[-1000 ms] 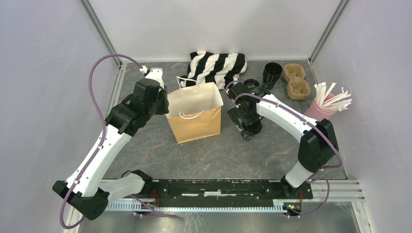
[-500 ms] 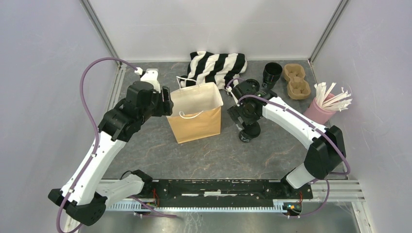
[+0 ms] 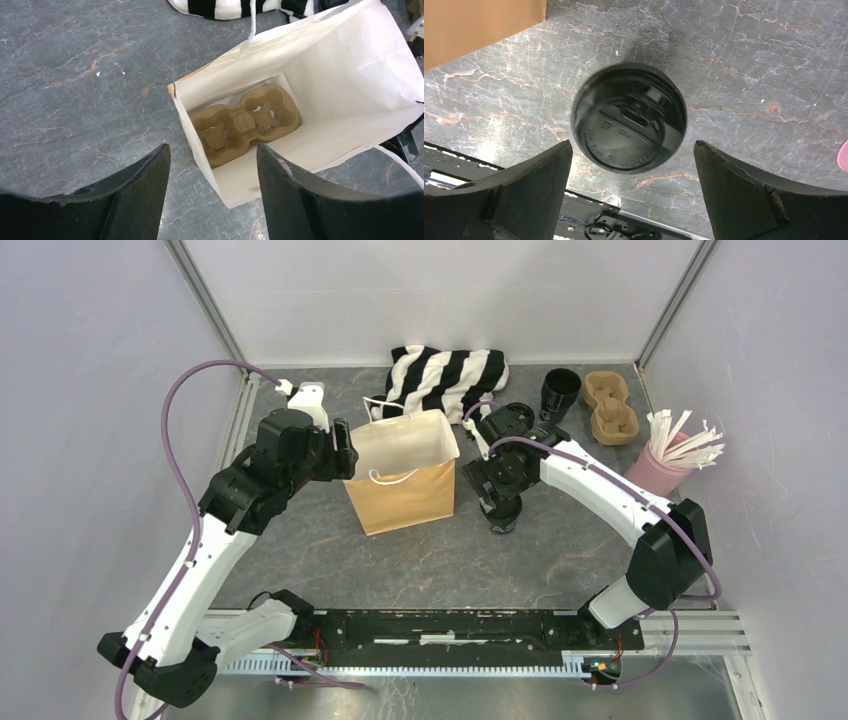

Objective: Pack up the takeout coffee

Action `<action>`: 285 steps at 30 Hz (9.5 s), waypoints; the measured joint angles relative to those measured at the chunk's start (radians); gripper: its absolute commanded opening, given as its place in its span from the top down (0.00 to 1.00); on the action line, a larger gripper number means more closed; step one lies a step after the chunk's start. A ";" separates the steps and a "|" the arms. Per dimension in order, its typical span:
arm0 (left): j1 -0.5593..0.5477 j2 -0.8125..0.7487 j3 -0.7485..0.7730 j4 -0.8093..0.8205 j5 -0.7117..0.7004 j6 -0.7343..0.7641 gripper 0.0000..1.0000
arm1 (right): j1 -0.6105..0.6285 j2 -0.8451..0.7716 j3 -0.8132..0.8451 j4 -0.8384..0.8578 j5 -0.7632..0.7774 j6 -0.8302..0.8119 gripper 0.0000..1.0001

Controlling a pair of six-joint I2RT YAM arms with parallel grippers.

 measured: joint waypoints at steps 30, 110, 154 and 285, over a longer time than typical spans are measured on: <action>0.000 0.024 0.000 0.000 0.012 0.000 0.29 | 0.000 0.005 -0.045 0.018 0.001 0.017 0.03; 0.000 0.075 0.003 0.000 0.039 0.001 0.28 | -0.028 0.058 0.054 -0.053 0.016 0.014 0.02; 0.000 0.087 0.009 0.000 0.038 0.002 0.28 | -0.035 0.087 0.030 -0.052 0.003 0.025 0.09; 0.000 -0.553 -0.867 0.855 0.170 0.145 0.98 | 0.534 0.218 0.465 -0.001 0.354 -0.452 0.31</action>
